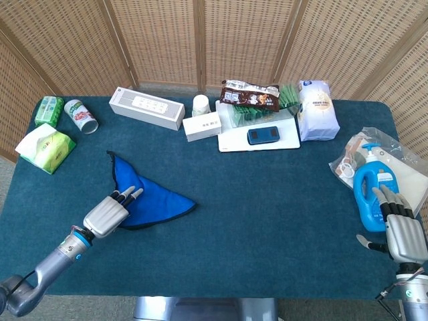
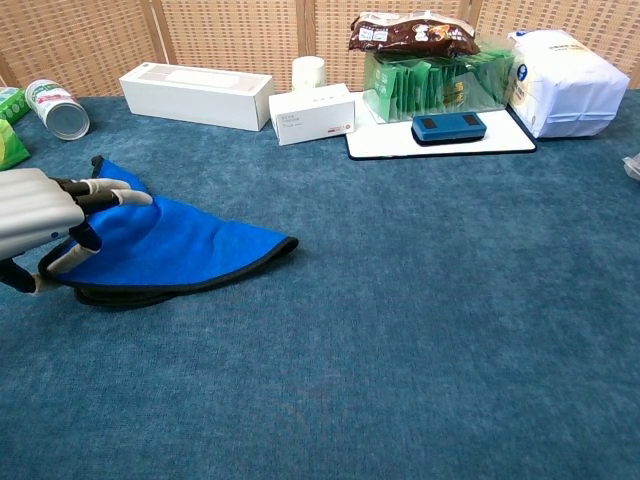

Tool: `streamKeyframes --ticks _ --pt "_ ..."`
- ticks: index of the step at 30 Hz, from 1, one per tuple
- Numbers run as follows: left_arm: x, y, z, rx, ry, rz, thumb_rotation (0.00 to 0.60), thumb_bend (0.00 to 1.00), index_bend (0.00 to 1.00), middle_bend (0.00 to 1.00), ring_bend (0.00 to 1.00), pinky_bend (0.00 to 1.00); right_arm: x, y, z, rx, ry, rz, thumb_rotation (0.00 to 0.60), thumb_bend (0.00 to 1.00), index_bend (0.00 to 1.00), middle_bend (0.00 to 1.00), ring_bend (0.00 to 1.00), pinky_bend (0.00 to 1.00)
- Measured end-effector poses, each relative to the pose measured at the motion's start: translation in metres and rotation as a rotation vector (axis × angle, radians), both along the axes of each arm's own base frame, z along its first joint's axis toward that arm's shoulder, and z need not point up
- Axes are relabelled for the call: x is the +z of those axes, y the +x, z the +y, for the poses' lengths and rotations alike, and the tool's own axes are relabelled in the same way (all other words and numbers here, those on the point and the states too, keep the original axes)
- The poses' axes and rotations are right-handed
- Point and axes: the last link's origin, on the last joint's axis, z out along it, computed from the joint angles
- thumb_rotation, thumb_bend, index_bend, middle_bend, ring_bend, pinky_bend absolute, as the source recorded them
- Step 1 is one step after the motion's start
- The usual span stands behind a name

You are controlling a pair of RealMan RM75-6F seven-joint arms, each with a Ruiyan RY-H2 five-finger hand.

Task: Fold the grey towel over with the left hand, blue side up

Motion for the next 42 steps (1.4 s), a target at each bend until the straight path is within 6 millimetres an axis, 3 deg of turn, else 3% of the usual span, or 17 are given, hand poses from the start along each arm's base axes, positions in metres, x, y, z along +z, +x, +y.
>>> streamKeyframes --ticks 6,10,12,19,22,32,38,42 --pt "0.008 -0.003 0.001 0.040 -0.028 -0.007 0.600 0.69 0.23 0.00 0.00 0.20 -0.001 0.000 0.000 0.000 0.004 0.003 0.600 0.00 0.00 0.00 0.00 0.00" --pt "0.011 -0.004 0.002 0.040 -0.020 -0.010 0.600 0.56 0.05 0.00 0.00 0.17 -0.001 0.000 0.000 0.001 0.004 0.004 0.600 0.00 0.00 0.00 0.00 0.00" --pt "0.012 -0.004 0.003 0.036 -0.010 -0.017 0.600 0.49 0.01 0.00 0.00 0.17 -0.001 0.001 0.000 0.001 0.005 0.004 0.600 0.00 0.00 0.00 0.00 0.00" --pt "0.017 -0.002 0.006 0.013 0.039 -0.049 0.600 0.11 0.00 0.00 0.00 0.15 -0.002 0.001 0.001 0.003 0.007 0.006 0.600 0.00 0.00 0.00 0.00 0.00" --pt "0.017 -0.003 0.006 0.017 0.041 -0.045 0.600 0.01 0.00 0.00 0.00 0.14 -0.002 0.001 0.001 0.002 0.006 0.005 0.600 0.00 0.00 0.00 0.00 0.00" --pt "0.025 0.002 0.009 0.000 0.080 -0.085 0.600 0.00 0.00 0.00 0.00 0.14 -0.003 0.002 0.001 0.003 0.009 0.002 0.600 0.00 0.00 0.00 0.00 0.00" --pt "0.040 0.005 0.013 0.021 0.115 -0.166 0.600 0.00 0.00 0.00 0.00 0.14 -0.002 0.003 0.002 0.007 0.008 0.000 0.600 0.00 0.00 0.00 0.00 0.00" --pt "0.061 0.004 0.015 0.052 0.132 -0.246 0.600 0.00 0.00 0.00 0.00 0.13 -0.002 0.003 0.002 0.010 0.009 -0.002 0.600 0.00 0.00 0.00 0.00 0.00"
